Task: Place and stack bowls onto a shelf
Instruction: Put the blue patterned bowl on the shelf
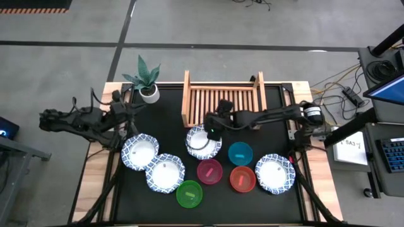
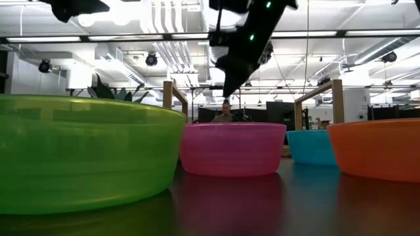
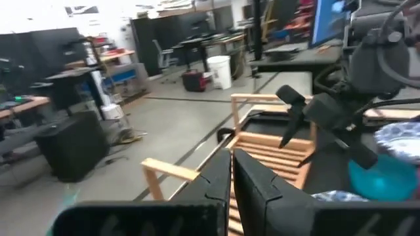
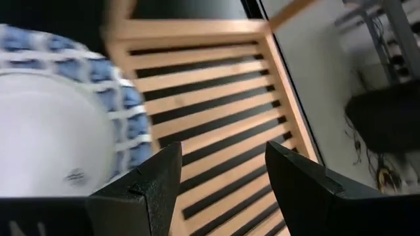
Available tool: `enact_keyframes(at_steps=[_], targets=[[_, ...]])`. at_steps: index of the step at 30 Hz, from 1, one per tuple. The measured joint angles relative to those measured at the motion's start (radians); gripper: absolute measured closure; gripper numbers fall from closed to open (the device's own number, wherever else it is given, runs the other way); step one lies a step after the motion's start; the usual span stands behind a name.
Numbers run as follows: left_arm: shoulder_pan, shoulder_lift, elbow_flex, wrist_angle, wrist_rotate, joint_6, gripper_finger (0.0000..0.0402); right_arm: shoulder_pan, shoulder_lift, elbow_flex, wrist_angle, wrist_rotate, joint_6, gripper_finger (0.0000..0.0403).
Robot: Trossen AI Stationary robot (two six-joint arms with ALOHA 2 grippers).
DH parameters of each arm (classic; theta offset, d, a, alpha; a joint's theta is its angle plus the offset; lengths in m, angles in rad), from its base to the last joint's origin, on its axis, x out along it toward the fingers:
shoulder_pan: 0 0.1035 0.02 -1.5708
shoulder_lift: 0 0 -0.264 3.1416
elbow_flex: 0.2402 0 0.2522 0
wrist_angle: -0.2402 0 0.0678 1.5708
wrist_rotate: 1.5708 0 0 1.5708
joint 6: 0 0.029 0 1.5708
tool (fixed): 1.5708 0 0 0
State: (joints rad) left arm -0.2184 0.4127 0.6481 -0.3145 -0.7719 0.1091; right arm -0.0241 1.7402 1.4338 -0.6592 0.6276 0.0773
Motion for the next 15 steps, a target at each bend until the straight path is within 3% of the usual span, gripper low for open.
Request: enact_keyframes(at_steps=[4, 8, 12, 15], targets=[[0.0, -0.007, -0.032, -0.002, -0.006, 0.033, 0.0402, -0.056, 0.034, 0.015, 0.006, -0.002, 0.019, 0.0193], [0.0, -0.01, -0.031, 0.001, -0.006, 0.039, 0.0402, -0.091, 0.057, 0.056, 0.019, -0.126, 0.023, 0.0193], [0.0, -0.014, -0.028, 0.0, -0.006, 0.04, 0.0402, -0.112, 0.055, 0.08, 0.044, -0.127, 0.025, 0.0193], [0.0, -0.017, -0.028, -0.001, -0.006, 0.043, 0.0402, -0.134, 0.055, 0.09, 0.044, -0.201, 0.039, 0.0193]])
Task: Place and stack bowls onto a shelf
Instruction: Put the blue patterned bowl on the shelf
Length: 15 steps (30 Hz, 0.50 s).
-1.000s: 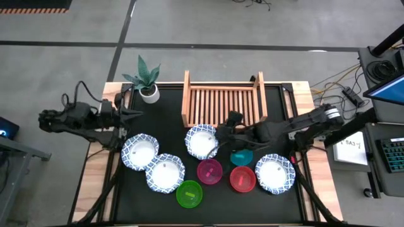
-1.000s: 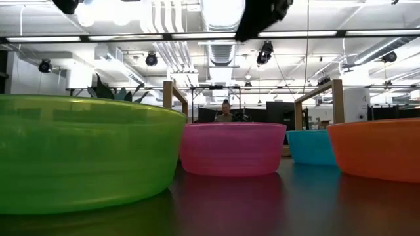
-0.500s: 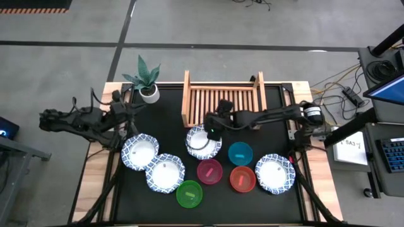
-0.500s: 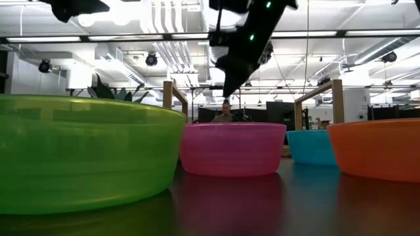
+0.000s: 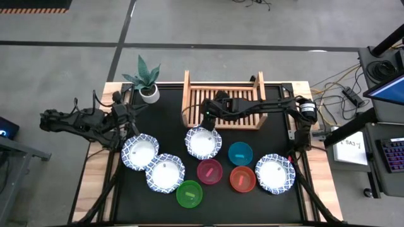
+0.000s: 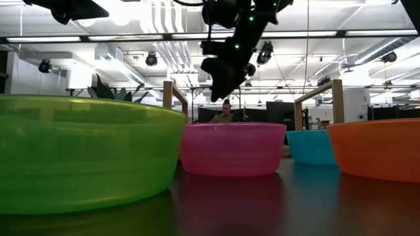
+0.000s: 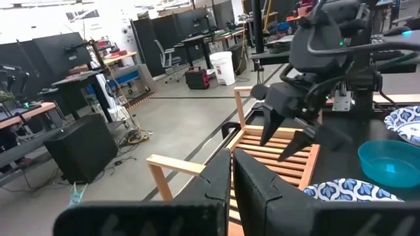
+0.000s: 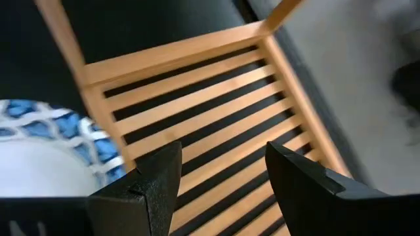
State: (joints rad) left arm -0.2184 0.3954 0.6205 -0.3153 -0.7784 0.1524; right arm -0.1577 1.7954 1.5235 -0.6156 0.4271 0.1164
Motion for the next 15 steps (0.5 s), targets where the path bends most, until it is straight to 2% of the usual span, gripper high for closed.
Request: enact_keyframes(at_steps=[8, 10, 13, 14, 15], targets=[[0.0, -0.001, 0.0, -0.002, 0.0, 0.0, 0.0402, -0.041, 0.0, 0.001, -0.05, -0.08, 0.137, 0.0193], [0.0, -0.001, 0.0, -0.003, 0.0, 0.0, 0.0402, -0.05, -0.001, 0.001, -0.06, -0.213, 0.114, 0.0193], [0.0, -0.002, 0.0, -0.01, 0.0, 0.0, 0.0402, -0.059, 0.006, -0.007, -0.071, -0.525, -0.04, 0.0193], [0.0, -0.002, 0.0, -0.011, 0.0, 0.0, 0.0402, -0.058, 0.013, -0.012, -0.074, -0.55, -0.08, 0.0193], [0.0, -0.002, 0.0, -0.011, 0.0, 0.0, 0.0402, -0.057, 0.019, -0.017, -0.069, -0.53, -0.094, 0.0193]])
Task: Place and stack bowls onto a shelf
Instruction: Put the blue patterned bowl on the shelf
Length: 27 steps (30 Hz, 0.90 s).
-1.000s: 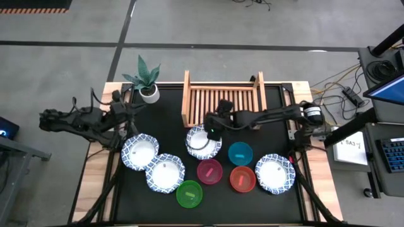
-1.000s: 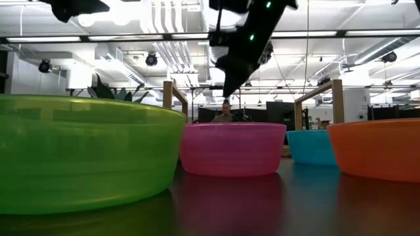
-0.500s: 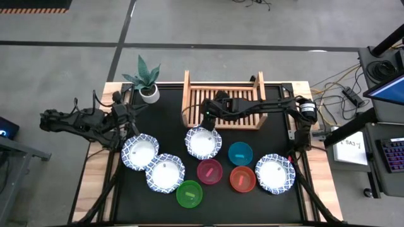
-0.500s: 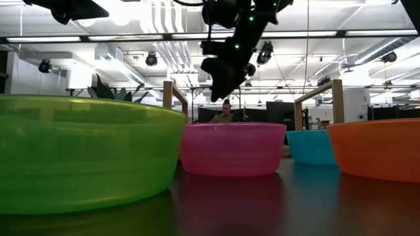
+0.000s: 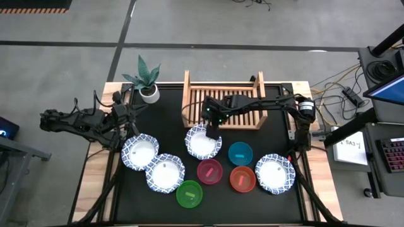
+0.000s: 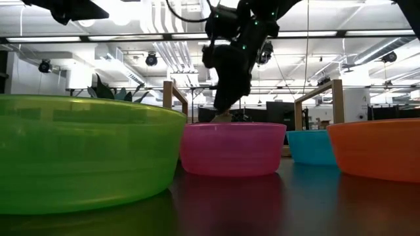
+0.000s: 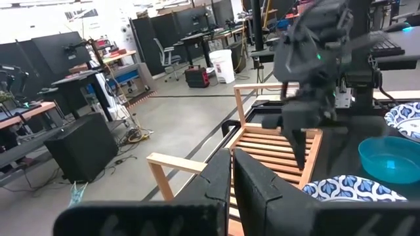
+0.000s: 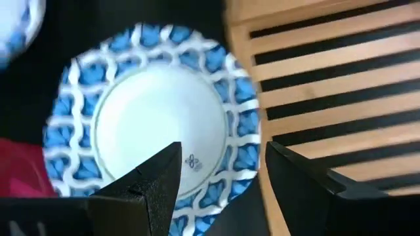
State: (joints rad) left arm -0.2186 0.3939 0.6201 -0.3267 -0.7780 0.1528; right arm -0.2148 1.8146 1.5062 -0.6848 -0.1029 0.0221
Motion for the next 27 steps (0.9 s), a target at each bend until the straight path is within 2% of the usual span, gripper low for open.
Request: enact_keyframes(at_steps=[2, 4, 19, 23, 27], targets=[[0.0, 0.0, 0.0, -0.008, 0.0, 0.0, 0.0402, 0.001, 0.012, -0.01, 0.007, 0.09, -0.004, 0.0193], [0.0, 0.0, 0.0, -0.01, 0.0, 0.0, 0.0402, -0.007, 0.02, -0.017, 0.018, 0.123, -0.007, 0.0193], [0.0, -0.001, -0.001, -0.013, 0.0, 0.0, 0.0402, -0.004, 0.068, -0.141, 0.193, 0.092, 0.06, 0.0199], [0.0, -0.001, -0.001, -0.011, 0.0, 0.0, 0.0402, -0.007, 0.069, -0.141, 0.204, 0.095, 0.068, 0.0237], [0.0, -0.002, -0.001, -0.011, 0.0, 0.0, 0.0402, -0.007, 0.069, -0.141, 0.205, 0.095, 0.085, 0.0307]])
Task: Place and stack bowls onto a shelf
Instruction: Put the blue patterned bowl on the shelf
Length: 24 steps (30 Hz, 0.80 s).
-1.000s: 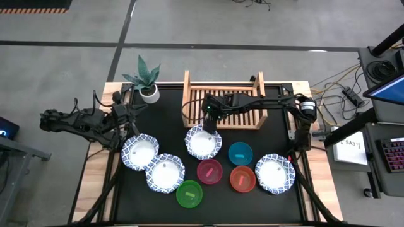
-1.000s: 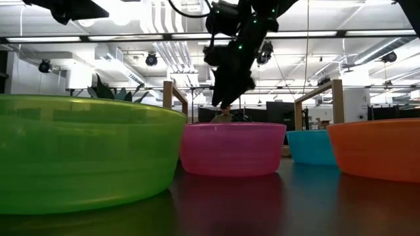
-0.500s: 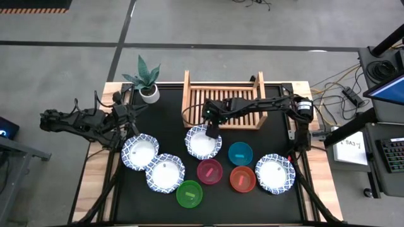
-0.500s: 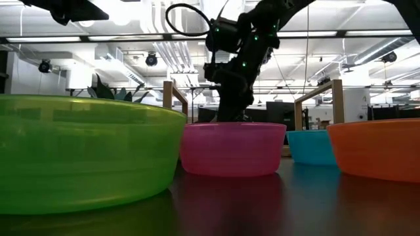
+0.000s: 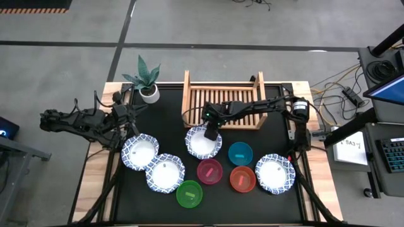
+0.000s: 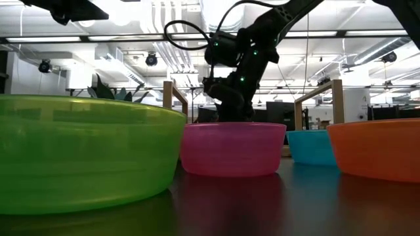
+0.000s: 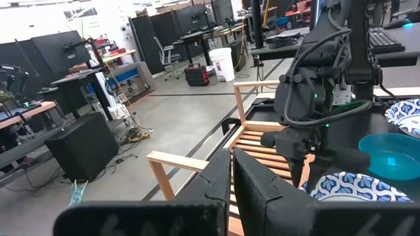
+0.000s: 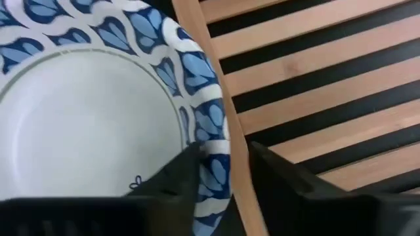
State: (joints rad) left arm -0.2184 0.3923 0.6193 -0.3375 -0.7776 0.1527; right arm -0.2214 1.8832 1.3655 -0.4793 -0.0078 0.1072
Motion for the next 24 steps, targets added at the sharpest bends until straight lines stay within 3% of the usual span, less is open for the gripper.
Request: enact_keyframes(at_steps=[5, 14, 24], targets=[[0.0, 0.0, 0.0, 0.0, 0.0, 0.0, 0.0402, 0.0, 0.002, 0.0, 0.004, -0.003, 0.011, 0.0383], [0.0, 0.0, 0.0, 0.0, 0.0, -0.004, 0.0402, -0.042, -0.058, 0.052, -0.067, -0.028, 0.011, 0.039], [0.0, -0.001, 0.0, 0.0, 0.001, -0.004, 0.0402, -0.259, -0.088, 0.132, -0.167, -0.05, -0.053, 0.039]])
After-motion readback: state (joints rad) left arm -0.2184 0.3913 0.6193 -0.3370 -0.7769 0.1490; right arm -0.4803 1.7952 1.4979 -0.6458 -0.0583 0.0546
